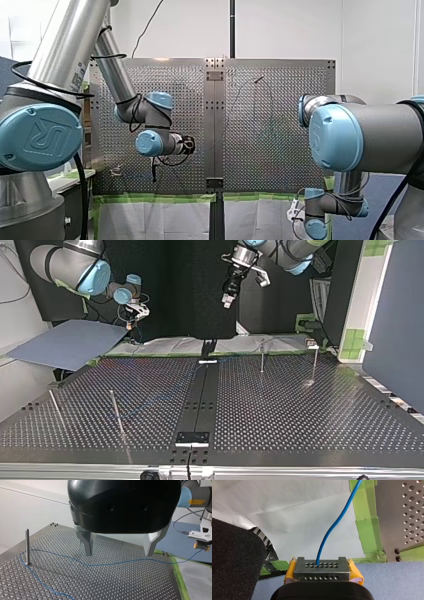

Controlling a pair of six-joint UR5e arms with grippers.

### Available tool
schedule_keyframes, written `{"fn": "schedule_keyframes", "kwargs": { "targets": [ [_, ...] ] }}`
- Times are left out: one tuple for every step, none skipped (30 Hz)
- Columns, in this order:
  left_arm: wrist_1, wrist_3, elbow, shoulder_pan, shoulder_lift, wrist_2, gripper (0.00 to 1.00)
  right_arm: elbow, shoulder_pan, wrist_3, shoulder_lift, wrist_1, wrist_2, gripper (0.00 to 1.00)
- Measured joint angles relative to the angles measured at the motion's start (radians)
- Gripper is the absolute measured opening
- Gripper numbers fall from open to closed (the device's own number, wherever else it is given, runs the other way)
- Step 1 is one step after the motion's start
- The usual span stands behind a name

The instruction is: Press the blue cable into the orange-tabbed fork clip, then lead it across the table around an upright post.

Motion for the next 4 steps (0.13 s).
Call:
{"fn": "schedule_keyframes", "kwargs": {
  "targets": [
    [0.0,0.0,0.0,0.0,0.0,0.0,1.0,0.0,0.0,0.0,0.0,0.0,0.0,0.0],
    [0.0,0.0,0.0,0.0,0.0,0.0,1.0,0.0,0.0,0.0,0.0,0.0,0.0,0.0],
    [0.0,0.0,0.0,0.0,0.0,0.0,1.0,0.0,0.0,0.0,0.0,0.0,0.0,0.0],
    [0.0,0.0,0.0,0.0,0.0,0.0,1.0,0.0,0.0,0.0,0.0,0.0,0.0,0.0]
  ]
}}
